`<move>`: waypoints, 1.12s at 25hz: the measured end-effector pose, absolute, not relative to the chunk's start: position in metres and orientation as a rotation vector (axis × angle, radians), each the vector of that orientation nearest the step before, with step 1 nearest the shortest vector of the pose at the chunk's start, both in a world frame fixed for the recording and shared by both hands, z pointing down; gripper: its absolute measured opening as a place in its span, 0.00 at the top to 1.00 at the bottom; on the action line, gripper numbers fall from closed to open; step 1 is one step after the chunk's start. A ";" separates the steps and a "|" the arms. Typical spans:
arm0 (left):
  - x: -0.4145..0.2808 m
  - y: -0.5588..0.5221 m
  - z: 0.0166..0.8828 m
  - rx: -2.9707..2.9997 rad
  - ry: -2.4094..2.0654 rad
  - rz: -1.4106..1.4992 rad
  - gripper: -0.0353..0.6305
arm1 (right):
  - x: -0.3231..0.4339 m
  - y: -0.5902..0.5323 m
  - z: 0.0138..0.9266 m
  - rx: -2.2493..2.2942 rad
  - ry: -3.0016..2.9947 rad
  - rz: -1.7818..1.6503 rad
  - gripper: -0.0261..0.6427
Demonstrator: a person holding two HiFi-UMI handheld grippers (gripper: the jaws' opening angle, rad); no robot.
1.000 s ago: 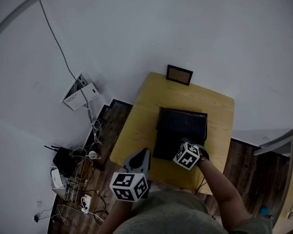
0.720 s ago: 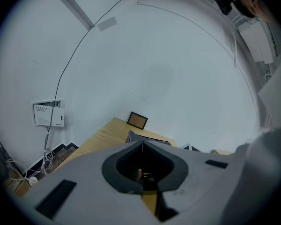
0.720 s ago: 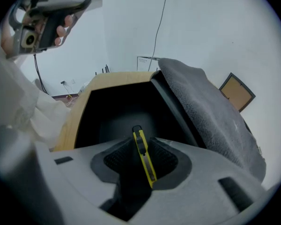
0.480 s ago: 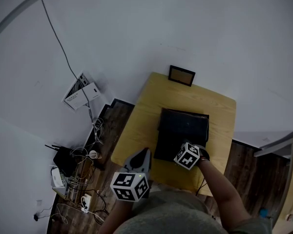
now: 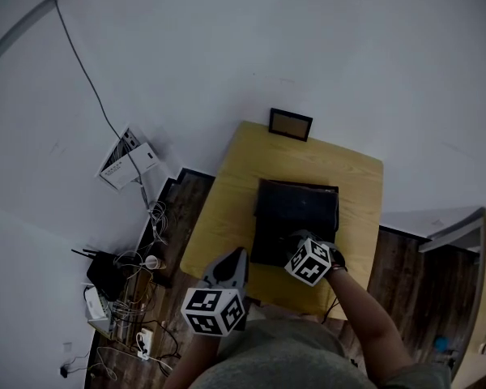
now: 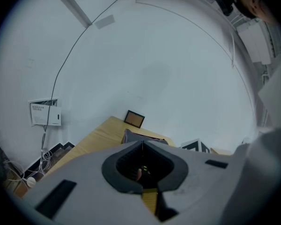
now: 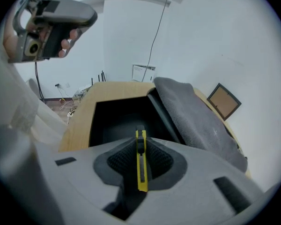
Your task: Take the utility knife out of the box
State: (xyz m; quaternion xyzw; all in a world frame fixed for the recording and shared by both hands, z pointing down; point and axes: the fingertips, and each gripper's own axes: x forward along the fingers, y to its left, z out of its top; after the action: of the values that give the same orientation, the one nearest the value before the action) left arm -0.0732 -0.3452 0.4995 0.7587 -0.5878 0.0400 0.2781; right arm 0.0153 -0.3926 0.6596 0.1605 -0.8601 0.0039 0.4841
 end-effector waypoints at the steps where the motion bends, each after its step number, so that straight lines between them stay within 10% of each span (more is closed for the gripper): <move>1: -0.072 -0.344 0.499 2.040 -1.574 0.109 0.94 | 0.015 -0.392 0.653 0.408 -2.110 0.008 0.88; 28: -0.078 -0.230 0.478 2.195 -1.421 0.118 0.94 | 0.001 -0.267 0.486 1.071 -2.467 0.084 0.88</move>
State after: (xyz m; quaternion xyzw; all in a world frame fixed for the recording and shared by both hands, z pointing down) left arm -0.0775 -0.2301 0.4780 0.8099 -0.5245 0.0435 0.2591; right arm 0.0013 -0.2665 0.4861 0.3880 -0.8936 0.0303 0.2235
